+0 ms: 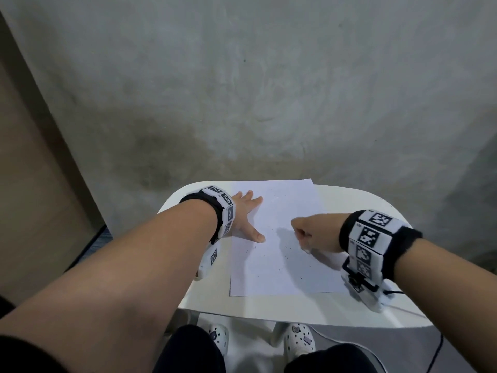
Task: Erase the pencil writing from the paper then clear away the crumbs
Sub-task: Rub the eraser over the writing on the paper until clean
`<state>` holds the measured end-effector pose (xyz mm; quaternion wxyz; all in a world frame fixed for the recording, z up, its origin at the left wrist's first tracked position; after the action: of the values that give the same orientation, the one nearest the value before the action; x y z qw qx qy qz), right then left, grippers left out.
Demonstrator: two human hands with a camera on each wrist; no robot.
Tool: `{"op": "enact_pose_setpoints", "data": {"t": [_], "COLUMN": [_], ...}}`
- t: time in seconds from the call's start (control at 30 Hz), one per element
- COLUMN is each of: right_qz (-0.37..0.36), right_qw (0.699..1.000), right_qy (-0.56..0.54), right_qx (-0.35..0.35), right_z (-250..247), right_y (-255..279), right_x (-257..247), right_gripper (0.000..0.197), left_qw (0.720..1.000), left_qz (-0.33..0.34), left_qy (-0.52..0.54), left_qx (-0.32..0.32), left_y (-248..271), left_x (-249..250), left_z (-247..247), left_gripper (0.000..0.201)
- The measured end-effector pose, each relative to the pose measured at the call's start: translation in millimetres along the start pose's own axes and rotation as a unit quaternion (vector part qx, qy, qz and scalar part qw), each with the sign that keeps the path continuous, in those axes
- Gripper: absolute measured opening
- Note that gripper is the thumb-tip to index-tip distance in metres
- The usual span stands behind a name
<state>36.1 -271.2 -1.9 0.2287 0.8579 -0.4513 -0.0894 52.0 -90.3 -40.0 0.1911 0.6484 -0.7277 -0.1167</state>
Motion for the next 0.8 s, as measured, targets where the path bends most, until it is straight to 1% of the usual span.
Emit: {"op": "enact_pose_setpoints", "data": {"t": [0.1, 0.13, 0.17, 0.2, 0.3, 0.33, 0.4, 0.47, 0.53, 0.6, 0.63, 0.73, 0.77, 0.8], "right_qz": [0.003, 0.008, 0.011, 0.013, 0.016, 0.013, 0.001, -0.015, -0.017, -0.005, -0.002, 0.015, 0.019, 0.018], "right_qw": [0.994, 0.992, 0.992, 0.994, 1.000, 0.999, 0.999, 0.998, 0.995, 0.993, 0.995, 1.000, 0.999, 0.999], "right_qy": [0.048, 0.056, 0.055, 0.047, 0.018, 0.018, 0.027, 0.050, 0.070, 0.073, 0.067, 0.001, -0.007, -0.003], "right_qx": [-0.097, -0.115, -0.115, -0.095, 0.015, 0.032, 0.025, -0.019, -0.068, -0.087, -0.077, 0.011, 0.027, 0.028], "right_z": [2, 0, -3, -6, -11, -9, -2, 6, 9, 4, 0, -13, -15, -15], "right_y": [13, 14, 12, 8, -8, -10, -7, 4, 16, 19, 16, -5, -11, -14], "right_x": [5, 5, 4, 3, -1, -2, -1, 1, 2, 1, -2, -9, -11, -13], "right_gripper": [0.007, 0.007, 0.006, 0.005, 0.005, 0.004, 0.006, 0.010, 0.013, 0.016, 0.016, 0.012, 0.010, 0.008], "left_qw": [1.000, 1.000, 1.000, 1.000, 1.000, 1.000, 1.000, 1.000, 1.000, 1.000, 1.000, 1.000, 1.000, 1.000], "left_qz": [-0.001, -0.001, 0.000, 0.001, 0.001, 0.001, 0.001, 0.002, 0.002, 0.003, 0.003, 0.008, 0.009, 0.009], "left_qy": [0.002, 0.003, 0.003, 0.003, 0.007, 0.009, 0.009, 0.011, 0.014, 0.015, 0.017, 0.025, 0.025, 0.025], "left_qx": [-0.002, -0.001, 0.000, 0.001, 0.002, 0.002, 0.001, -0.002, -0.004, -0.001, 0.000, 0.001, 0.001, 0.000], "left_y": [0, 0, 0, 1, 1, 1, 0, -1, -1, 0, 0, 2, 2, 3], "left_x": [0, -1, 0, 0, -1, -1, -1, -2, -2, -3, -2, -1, -1, -1], "left_z": [0, -1, 0, 0, 0, 0, 0, 0, 0, 0, 0, -1, -1, -1], "left_gripper": [0.108, 0.108, 0.108, 0.108, 0.108, 0.109, 0.109, 0.110, 0.110, 0.110, 0.109, 0.110, 0.110, 0.110]}}
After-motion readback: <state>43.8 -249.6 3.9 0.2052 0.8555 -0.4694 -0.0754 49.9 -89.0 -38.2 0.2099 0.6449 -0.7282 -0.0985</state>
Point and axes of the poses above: each hand's wrist, its own y-axis away from the middle knuckle, its own z-axis out of the palm, x = y × z, the point moved 3 cm from there along -y, towards the middle knuckle, and after that the axes turned 7 degrees about y, right-handed, at the moved point
